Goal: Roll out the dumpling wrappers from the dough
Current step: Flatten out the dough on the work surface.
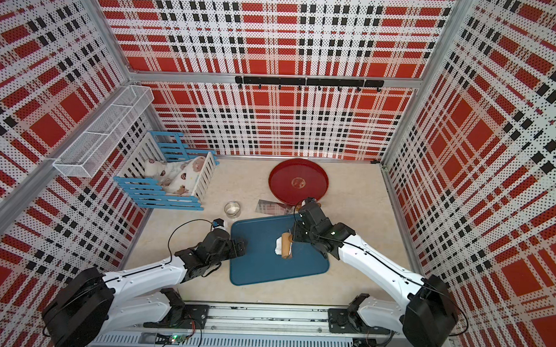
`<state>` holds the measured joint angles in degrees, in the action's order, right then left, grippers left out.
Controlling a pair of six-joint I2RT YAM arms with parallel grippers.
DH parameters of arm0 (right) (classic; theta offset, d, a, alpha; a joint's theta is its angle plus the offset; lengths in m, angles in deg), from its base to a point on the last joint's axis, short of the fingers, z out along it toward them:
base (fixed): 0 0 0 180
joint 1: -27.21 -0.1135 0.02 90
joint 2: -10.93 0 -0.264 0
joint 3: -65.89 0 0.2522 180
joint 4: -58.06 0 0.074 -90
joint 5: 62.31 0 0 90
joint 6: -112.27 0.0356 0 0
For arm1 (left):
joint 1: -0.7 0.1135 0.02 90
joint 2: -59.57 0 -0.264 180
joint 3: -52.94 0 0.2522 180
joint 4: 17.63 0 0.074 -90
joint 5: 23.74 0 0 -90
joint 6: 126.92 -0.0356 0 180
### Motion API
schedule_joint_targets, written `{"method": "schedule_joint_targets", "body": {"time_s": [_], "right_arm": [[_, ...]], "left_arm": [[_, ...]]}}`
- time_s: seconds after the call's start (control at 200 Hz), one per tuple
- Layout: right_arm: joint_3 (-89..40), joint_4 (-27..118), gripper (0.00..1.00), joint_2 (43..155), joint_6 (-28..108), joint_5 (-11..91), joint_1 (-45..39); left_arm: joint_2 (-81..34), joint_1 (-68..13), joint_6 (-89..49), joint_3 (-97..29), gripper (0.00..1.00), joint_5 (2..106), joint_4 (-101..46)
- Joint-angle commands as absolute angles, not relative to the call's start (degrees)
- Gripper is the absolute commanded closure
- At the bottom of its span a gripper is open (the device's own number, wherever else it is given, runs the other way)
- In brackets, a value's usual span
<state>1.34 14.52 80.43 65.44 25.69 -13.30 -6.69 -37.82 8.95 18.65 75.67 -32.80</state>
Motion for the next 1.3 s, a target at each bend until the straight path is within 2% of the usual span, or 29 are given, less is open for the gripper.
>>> {"method": "schedule_joint_targets", "body": {"time_s": [0.0, 0.135, 0.22, 0.336, 1.037, 1.298], "right_arm": [[-0.8, 16.0, 1.00, 80.5, 65.8, 25.3, -13.8], [-1.0, 15.9, 1.00, 81.1, 65.9, 25.2, -13.8], [-1.3, 15.6, 1.00, 81.3, 66.0, 24.8, -13.7], [-1.4, 15.6, 1.00, 81.1, 66.6, 23.9, -13.7], [-1.2, 11.6, 1.00, 85.9, 66.8, 25.9, -13.8], [-1.4, 7.2, 1.00, 82.7, 65.4, 20.6, -13.4]], "left_arm": [[-7.2, -37.1, 7.6, 19.3, 0.10, 74.4, -32.9], [-7.9, -36.9, 6.7, 19.2, 0.16, 74.1, -32.2], [-9.0, -36.8, 5.8, 18.9, 0.26, 73.5, -31.4], [-10.5, -36.8, 5.5, 18.7, 0.30, 73.3, -30.4], [-12.8, -36.0, 4.5, 19.4, 0.34, 72.3, -26.2], [-12.5, -35.5, 4.3, 19.7, 0.35, 72.4, -25.7]]}}
